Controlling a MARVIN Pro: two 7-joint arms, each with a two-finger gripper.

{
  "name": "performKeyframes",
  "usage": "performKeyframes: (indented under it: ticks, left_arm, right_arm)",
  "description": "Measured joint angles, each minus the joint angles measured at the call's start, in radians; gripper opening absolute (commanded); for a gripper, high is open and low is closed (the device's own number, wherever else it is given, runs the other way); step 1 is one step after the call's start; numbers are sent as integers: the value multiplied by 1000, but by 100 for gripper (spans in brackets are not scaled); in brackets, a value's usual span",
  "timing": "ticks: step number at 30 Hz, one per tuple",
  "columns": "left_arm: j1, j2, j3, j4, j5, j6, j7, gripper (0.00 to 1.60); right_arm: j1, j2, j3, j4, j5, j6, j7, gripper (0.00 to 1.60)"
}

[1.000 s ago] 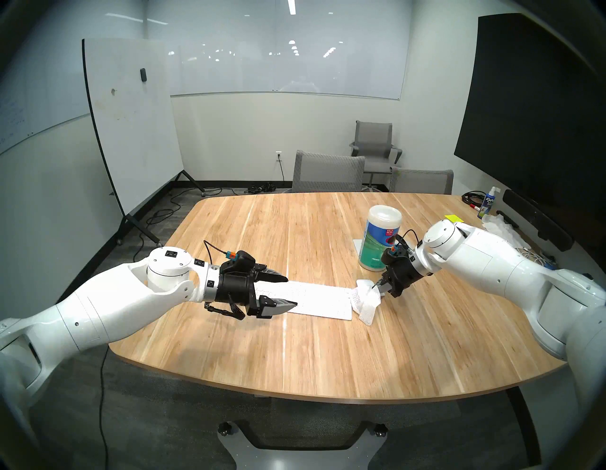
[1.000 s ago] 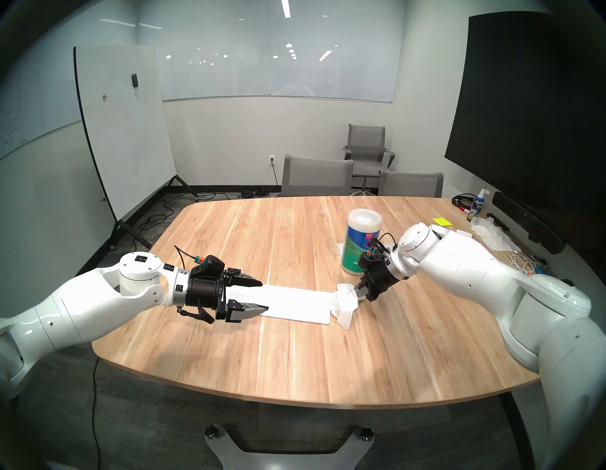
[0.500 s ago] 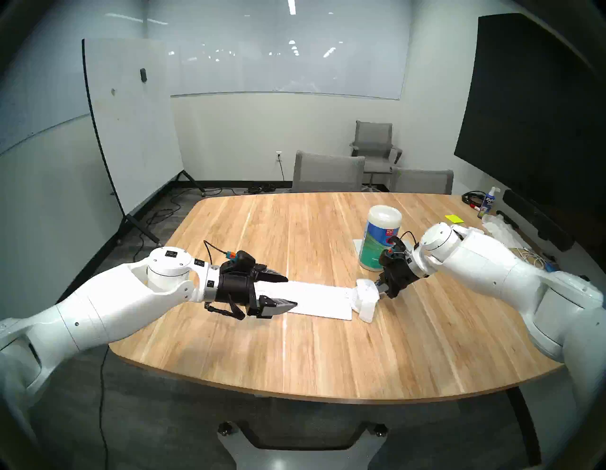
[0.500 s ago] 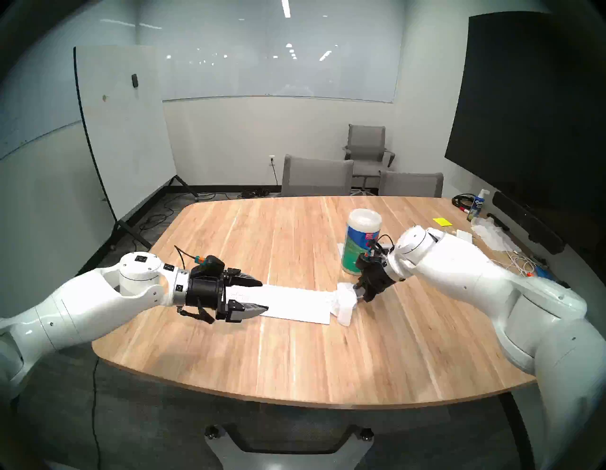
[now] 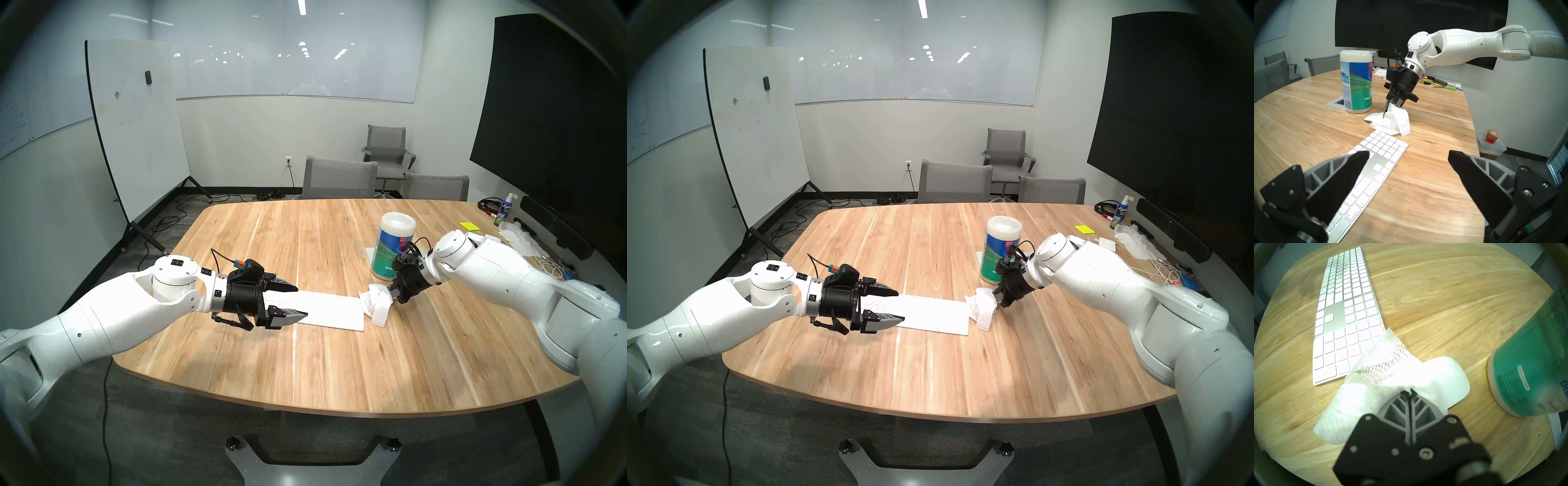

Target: Wipe the keyboards and mice with a disinfecting wipe, then set the wipe down

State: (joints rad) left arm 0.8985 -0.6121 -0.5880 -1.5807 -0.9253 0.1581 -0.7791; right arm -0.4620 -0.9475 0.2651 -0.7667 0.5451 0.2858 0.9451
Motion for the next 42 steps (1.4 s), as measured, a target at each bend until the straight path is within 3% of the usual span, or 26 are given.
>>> performKeyframes:
  ticks: [21, 42]
  left_arm:
    - [0, 0, 0, 0, 0, 0, 0, 160]
    - [0, 0, 0, 0, 0, 0, 0, 160]
  right_arm:
    - [0, 56, -1, -65, -1, 14, 74, 0]
    - [9, 0, 36, 22, 11, 23, 40, 0]
